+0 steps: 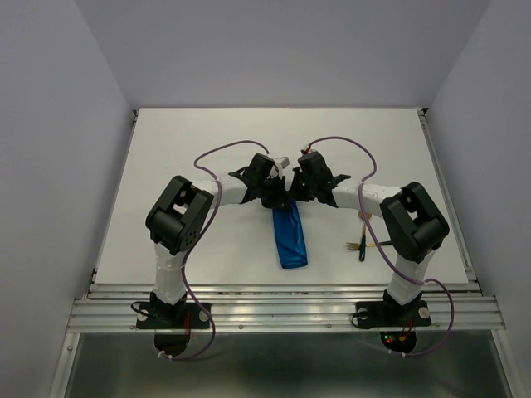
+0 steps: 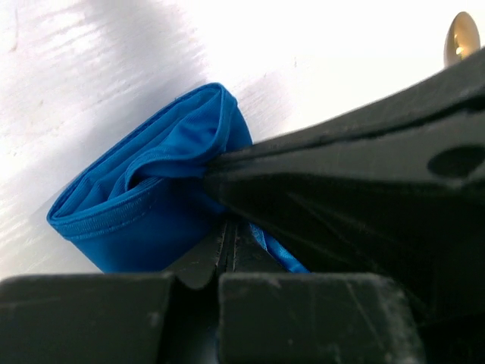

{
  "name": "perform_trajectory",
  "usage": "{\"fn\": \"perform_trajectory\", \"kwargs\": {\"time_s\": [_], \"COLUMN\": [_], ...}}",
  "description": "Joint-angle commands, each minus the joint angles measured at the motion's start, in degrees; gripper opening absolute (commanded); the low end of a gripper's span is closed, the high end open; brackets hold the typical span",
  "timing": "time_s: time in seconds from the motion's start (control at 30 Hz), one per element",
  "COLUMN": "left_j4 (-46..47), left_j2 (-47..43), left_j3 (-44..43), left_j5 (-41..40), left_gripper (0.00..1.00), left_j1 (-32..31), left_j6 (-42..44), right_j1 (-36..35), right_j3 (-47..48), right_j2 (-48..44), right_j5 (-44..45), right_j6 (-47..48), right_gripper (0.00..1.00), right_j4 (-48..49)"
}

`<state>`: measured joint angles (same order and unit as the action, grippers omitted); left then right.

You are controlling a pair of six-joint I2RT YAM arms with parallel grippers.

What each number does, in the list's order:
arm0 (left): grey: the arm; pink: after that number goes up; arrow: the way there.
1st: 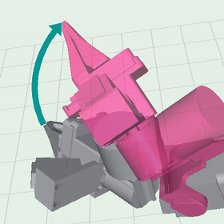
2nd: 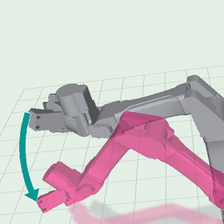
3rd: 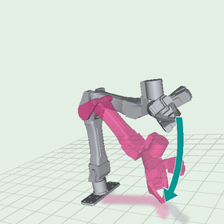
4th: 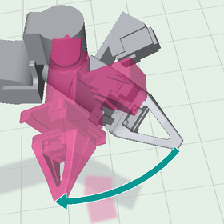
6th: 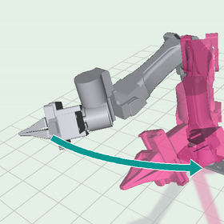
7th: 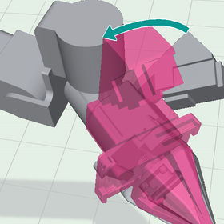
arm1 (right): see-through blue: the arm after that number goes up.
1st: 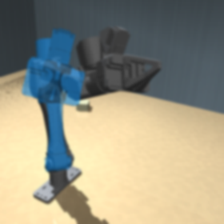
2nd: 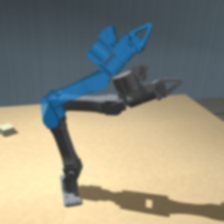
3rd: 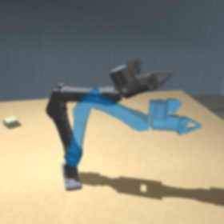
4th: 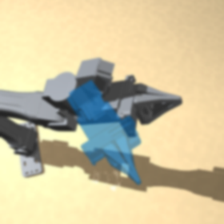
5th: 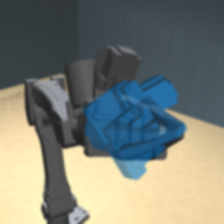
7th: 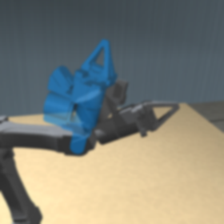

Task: Fold the napkin into a case and place the utensils inside
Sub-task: Stuff the top corner of the smaller-rectangle-folded napkin into the folded napkin.

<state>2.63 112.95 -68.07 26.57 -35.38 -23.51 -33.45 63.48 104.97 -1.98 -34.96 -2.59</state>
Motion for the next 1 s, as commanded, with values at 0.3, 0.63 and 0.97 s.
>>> {"fn": "perform_trajectory", "kwargs": {"time_s": [0.3,0.63,0.97], "left_j4": [3.34,5.27,7.83], "left_j2": [-0.71,-1.67,-7.04], "left_j3": [-2.06,-1.19,2.94], "left_j5": [-5.65,-5.13,0.06], "left_gripper": [0.0,0.0,0.0], "left_j1": [-0.31,-0.13,0.66], "left_j6": [-0.75,0.22,2.23], "right_j1": [-0.47,-0.47,-0.47], "right_j3": [-1.08,-0.47,0.76], "right_j2": [-5.21,-3.54,-3.28], "right_j5": [0.22,1.71,4.97], "right_j6": [0.07,0.95,0.77], "right_gripper": [0.01,0.01,0.01], "right_j4": [0.31,-1.28,-1.72]}}
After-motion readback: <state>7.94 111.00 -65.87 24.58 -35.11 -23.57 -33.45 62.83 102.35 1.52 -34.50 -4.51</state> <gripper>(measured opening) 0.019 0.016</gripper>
